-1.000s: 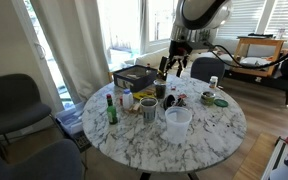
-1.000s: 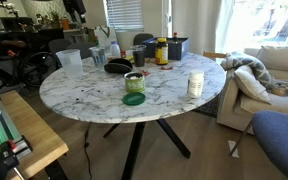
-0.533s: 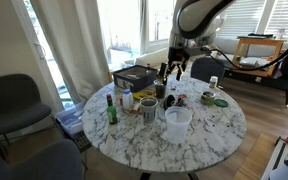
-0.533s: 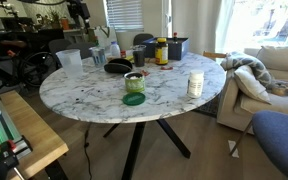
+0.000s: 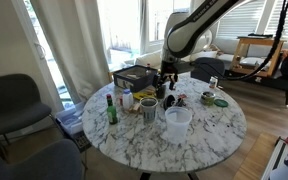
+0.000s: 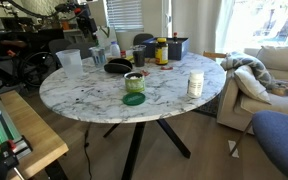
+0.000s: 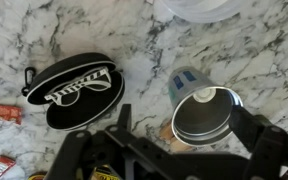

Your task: Move the silver cup to the right

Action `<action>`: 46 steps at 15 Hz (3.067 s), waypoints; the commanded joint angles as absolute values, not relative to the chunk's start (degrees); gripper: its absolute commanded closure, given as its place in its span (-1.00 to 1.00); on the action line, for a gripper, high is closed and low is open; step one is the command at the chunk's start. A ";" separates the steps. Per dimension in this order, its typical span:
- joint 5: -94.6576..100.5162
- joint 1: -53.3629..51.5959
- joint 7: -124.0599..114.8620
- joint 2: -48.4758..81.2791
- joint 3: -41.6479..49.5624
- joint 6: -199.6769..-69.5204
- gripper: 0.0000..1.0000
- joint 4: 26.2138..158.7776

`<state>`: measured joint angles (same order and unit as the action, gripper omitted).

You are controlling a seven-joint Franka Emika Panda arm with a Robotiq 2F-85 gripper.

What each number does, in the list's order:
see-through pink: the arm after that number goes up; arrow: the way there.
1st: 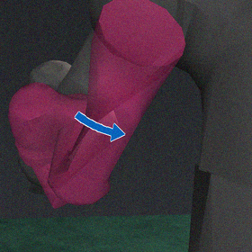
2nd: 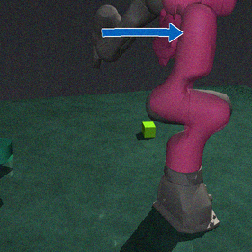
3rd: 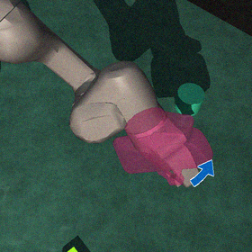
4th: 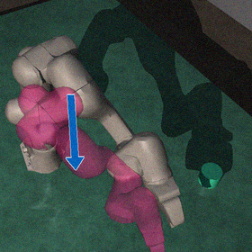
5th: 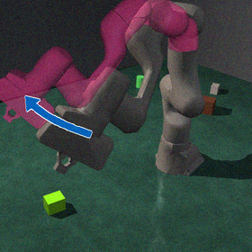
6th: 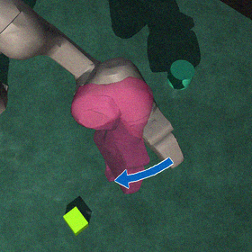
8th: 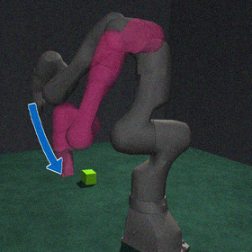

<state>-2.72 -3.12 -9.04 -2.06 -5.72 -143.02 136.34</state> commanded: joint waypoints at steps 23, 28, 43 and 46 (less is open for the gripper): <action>-19.63 -3.36 -9.54 15.00 -5.12 -153.37 0.08 128.64; -10.88 -4.85 -15.61 14.74 -1.63 -151.73 0.84 128.92; -16.55 0.78 -5.31 -5.87 -0.04 -128.18 0.98 129.21; -17.18 3.92 -6.69 -13.37 3.98 -129.39 0.98 131.80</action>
